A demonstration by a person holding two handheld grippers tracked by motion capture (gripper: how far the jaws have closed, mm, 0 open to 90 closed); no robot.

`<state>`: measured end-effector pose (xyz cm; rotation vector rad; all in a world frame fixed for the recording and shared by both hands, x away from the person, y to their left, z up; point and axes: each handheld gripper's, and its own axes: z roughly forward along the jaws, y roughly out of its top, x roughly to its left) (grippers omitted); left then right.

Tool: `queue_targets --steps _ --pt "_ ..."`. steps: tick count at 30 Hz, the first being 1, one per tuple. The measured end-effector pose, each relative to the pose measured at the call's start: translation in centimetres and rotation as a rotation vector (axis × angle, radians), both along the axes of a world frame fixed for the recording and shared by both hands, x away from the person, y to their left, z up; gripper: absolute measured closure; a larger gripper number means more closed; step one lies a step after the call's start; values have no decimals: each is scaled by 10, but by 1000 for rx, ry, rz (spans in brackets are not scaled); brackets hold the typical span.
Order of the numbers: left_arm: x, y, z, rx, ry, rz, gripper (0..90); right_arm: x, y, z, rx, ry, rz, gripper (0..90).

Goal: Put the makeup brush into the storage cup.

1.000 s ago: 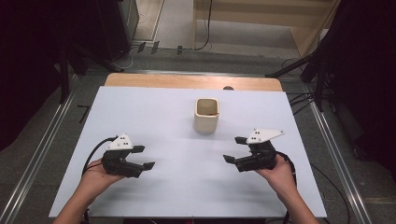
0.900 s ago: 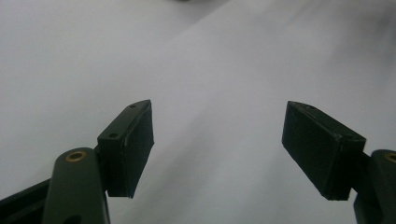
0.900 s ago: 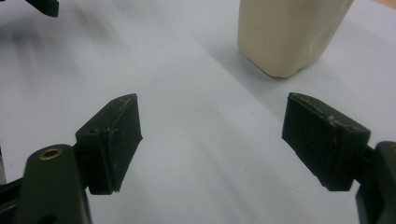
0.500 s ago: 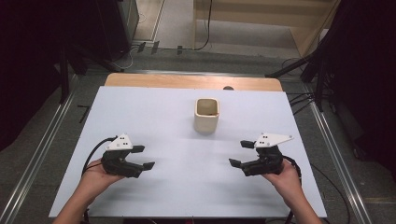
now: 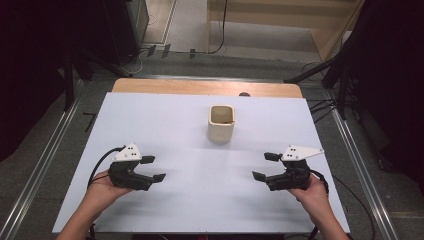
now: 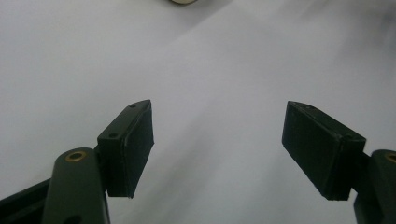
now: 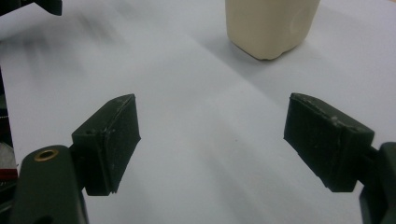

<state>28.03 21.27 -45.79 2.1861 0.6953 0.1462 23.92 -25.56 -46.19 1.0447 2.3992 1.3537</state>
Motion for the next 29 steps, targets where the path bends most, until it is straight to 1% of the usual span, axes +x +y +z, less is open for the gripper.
queue_targets --steps 2,5,10,16,19,25,27,29 --pt "0 0 0 -1 -2 0 258 0 0 0 -2 2 -4 190" --pt "0 1 0 -8 -1 -3 258 0 -1 -1 -10 -3 7 190" --pt "1 0 -1 -5 3 -5 258 0 -3 -1 -8 6 1 190" --pt "1 0 -1 7 4 -12 258 2 -6 -2 4 14 -8 191" --pt "1 0 -2 13 8 -13 258 2 -7 -2 10 9 -14 191" --pt "2 0 -3 15 10 -6 253 2 -7 -1 17 10 -12 191" --pt "3 1 -4 27 6 7 248 2 -7 -1 17 10 -13 190" --pt "4 1 -5 29 19 14 234 2 -7 -1 26 11 -16 190"
